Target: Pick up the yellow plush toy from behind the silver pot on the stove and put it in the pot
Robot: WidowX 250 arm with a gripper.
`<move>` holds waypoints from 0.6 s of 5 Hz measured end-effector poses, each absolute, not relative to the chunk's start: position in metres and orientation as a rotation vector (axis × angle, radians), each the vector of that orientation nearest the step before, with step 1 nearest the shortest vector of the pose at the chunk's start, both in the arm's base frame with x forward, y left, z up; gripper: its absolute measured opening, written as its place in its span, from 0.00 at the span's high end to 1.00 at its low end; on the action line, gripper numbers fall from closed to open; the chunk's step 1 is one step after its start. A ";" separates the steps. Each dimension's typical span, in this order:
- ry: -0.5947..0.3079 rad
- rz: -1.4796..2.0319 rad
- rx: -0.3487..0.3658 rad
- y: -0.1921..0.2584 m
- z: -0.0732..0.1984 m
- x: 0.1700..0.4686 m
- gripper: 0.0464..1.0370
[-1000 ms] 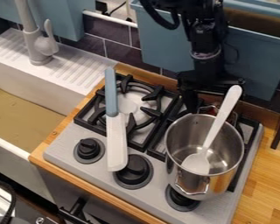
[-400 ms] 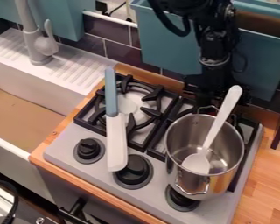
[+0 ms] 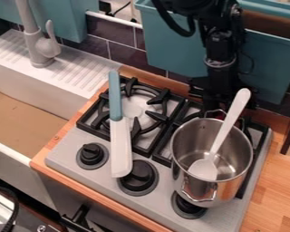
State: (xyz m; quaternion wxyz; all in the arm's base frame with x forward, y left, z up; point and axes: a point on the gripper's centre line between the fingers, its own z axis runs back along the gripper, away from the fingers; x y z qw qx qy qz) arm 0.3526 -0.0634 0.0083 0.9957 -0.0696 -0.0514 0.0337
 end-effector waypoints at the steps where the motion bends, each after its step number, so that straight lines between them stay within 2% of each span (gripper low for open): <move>1: -0.075 0.084 -0.140 -0.048 0.022 0.349 0.72; 2: -0.099 0.130 -0.124 -0.029 0.042 0.350 0.72; 3: -0.079 0.157 -0.114 -0.010 0.051 0.349 0.72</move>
